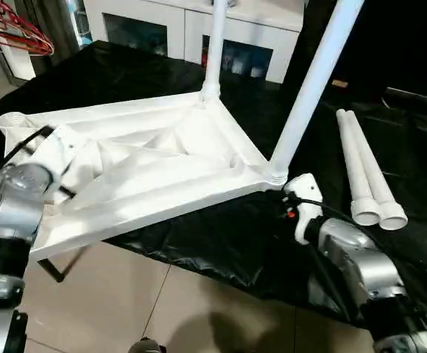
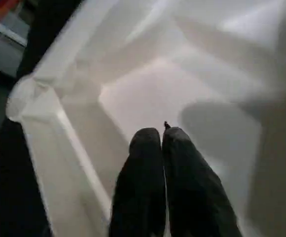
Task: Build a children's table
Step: Rotate table base
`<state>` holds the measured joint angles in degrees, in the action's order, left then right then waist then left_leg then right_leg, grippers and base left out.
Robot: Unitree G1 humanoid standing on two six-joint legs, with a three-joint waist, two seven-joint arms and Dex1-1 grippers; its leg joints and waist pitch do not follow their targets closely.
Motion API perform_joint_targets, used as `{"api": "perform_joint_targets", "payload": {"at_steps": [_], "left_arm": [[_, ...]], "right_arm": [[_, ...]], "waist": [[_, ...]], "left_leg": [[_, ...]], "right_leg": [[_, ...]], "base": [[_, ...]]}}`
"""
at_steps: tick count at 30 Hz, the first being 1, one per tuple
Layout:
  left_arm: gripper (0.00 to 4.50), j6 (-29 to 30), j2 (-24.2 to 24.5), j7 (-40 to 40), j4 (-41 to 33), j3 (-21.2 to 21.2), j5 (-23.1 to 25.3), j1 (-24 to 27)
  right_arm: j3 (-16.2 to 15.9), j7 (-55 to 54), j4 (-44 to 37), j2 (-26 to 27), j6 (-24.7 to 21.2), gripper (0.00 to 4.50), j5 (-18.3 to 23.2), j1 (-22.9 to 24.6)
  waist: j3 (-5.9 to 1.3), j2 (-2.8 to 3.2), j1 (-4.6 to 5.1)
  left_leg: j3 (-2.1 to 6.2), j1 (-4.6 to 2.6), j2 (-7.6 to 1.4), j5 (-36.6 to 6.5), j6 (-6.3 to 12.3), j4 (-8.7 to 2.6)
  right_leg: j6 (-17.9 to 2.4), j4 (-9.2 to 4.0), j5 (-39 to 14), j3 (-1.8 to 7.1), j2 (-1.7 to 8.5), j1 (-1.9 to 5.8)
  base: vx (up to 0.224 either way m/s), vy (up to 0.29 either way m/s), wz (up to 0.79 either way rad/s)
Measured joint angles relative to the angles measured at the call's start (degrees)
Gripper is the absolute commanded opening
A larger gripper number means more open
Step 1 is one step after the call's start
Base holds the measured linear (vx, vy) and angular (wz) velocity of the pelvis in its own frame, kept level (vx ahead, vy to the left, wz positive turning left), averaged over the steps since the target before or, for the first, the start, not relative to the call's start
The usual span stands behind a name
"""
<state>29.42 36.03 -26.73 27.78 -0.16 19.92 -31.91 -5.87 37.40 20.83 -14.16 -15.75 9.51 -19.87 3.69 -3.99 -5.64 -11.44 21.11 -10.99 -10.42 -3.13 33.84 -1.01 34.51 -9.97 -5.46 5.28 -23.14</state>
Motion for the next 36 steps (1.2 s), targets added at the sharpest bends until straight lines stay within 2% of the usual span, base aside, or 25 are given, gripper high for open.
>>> {"api": "perform_joint_targets", "payload": {"at_steps": [3, 5, 6, 8, 9, 13, 14, 17, 24, 27, 32, 36], "left_arm": [[0.0, -1.46, -0.49, -2.75, 1.53, -1.58, -1.23, -0.13], [0.0, -2.27, -1.1, -6.69, 2.18, -3.47, -2.27, -0.12], [0.0, -2.32, -1.82, -8.49, 1.97, -4.05, -2.88, -0.08], [0.0, -2.33, -2.73, -11.46, 0.88, -5.05, -3.99, -0.15], [0.0, -2.25, -2.8, -12.17, 0.43, -5.36, -4.09, -0.16], [0.0, 1.5, -1.48, -22.03, -4.78, -8.4, -6.99, 0.19], [0.0, 1.99, -1.51, -24.13, -5.86, -9.18, -7.89, 0.3], [0.0, 2.04, -2.2, -30.24, -8.45, -11.99, -9.89, 0.57], [0.0, 2.24, -6.8, -35.21, -10.27, -15.9, -12.8, 0.19], [0.0, -1.22, -11.04, -33.12, -5.6, -17.59, -12.1, -2.8], [0.0, -12.21, -16.95, -22.34, 10.61, -18.71, -8.52, -10.4], [0.0, -17.97, -18.18, -12.42, 19.03, -18.67, -6.36, -15.18]], "right_arm": [[-0.42, -1.35, 3.61, 0.87, 0.33, 3.13, -1.27, -2.01], [-0.93, -2.76, 7.45, 1.55, 0.96, 2.77, -2.49, -4.32], [-1.07, -3.36, 8.91, 1.86, 1.34, 2.77, -2.99, -5.14], [-1.35, -4.36, 11.17, 2.67, 2.25, 2.7, -3.47, -6.62], [-1.35, -4.58, 11.79, 2.83, 2.56, 2.39, -3.55, -6.99], [-0.48, -6.6, 17.59, 3.45, 4.02, 2.2, -3.76, -10.0], [-0.06, -6.93, 18.41, 3.41, 4.19, 1.94, -3.88, -10.42], [0.97, -7.55, 20.66, 3.31, 5.41, 1.85, -4.6, -11.36], [1.13, -8.24, 22.26, 3.25, 7.47, 1.13, -4.67, -12.03], [2.27, -8.45, 23.75, 2.86, 8.8, 0.98, -4.84, -12.37], [3.21, -9.44, 22.23, 2.46, 9.19, 0.47, -4.73, -12.32], [3.79, -9.74, 19.53, 1.32, 9.51, 0.13, -4.5, -11.37]], "waist": [[-0.01, -0.01, -0.05], [-0.02, -0.01, -0.01], [-0.04, -0.04, -0.06], [-0.04, -0.03, -0.07], [-0.04, -0.04, -0.04], [-0.03, -0.02, -0.14], [-0.03, -0.02, -0.26], [-0.04, -0.04, -0.24], [0.0, 0.01, 0.49], [0.03, 0.06, 0.52], [0.06, 0.11, 0.52], [0.07, 0.15, 0.62]], "left_leg": [[0.0, -0.04, 0.02, 0.01, -0.01, 0.01], [0.0, -0.04, 0.05, 0.01, -0.01, 0.01], [0.0, -0.02, 0.04, 0.02, -0.02, 0.02], [0.0, -0.04, 0.04, 0.03, -0.05, 0.01], [0.0, -0.05, 0.02, 0.04, -0.06, 0.0], [-0.02, -0.02, 0.03, 0.05, -0.06, 0.01], [-0.04, -0.03, 0.04, 0.05, -0.06, 0.02], [-0.05, -0.05, 0.04, 0.05, -0.06, 0.04], [-0.01, -0.17, 0.01, 0.12, -0.19, 0.04], [0.02, -0.15, 0.01, 0.17, -0.27, 0.04], [0.08, -0.13, 0.02, 0.2, -0.3, 0.05], [0.15, -0.13, 0.01, 0.21, -0.31, 0.05]], "right_leg": [[-0.05, 0.0, 0.05, 0.01, 0.0, 0.04], [-0.08, -0.01, 0.07, 0.04, 0.01, 0.04], [-0.08, -0.01, 0.07, 0.04, 0.01, 0.04], [-0.08, 0.01, 0.07, 0.04, 0.01, 0.03], [-0.08, 0.01, 0.06, 0.03, 0.0, 0.02], [-0.08, 0.03, 0.05, 0.04, 0.0, 0.01], [-0.08, 0.03, 0.05, 0.05, 0.01, 0.02], [-0.09, 0.06, 0.05, 0.07, 0.02, 0.04], [-0.08, 0.42, 0.05, 0.07, 0.01, -0.02], [-0.18, 0.45, 0.12, 0.06, 0.01, -0.05], [-0.12, 0.44, 0.17, 0.03, -0.01, -0.06], [-0.13, 0.45, 0.19, 0.01, -0.05, -0.06]], "base": [[0.0, 0.0, 0.0], [0.0, 0.0, 0.0], [0.0, 0.0, 0.0], [0.0, 0.0, 0.0], [0.0, 0.0, 0.0], [0.0, 0.0, 0.0], [0.0, 0.0, 0.0], [0.0, 0.0, 0.0], [0.0, 0.0, 0.0], [0.0, 0.0, 0.0], [0.0, 0.0, 0.0], [0.0, 0.0, 0.0]]}}
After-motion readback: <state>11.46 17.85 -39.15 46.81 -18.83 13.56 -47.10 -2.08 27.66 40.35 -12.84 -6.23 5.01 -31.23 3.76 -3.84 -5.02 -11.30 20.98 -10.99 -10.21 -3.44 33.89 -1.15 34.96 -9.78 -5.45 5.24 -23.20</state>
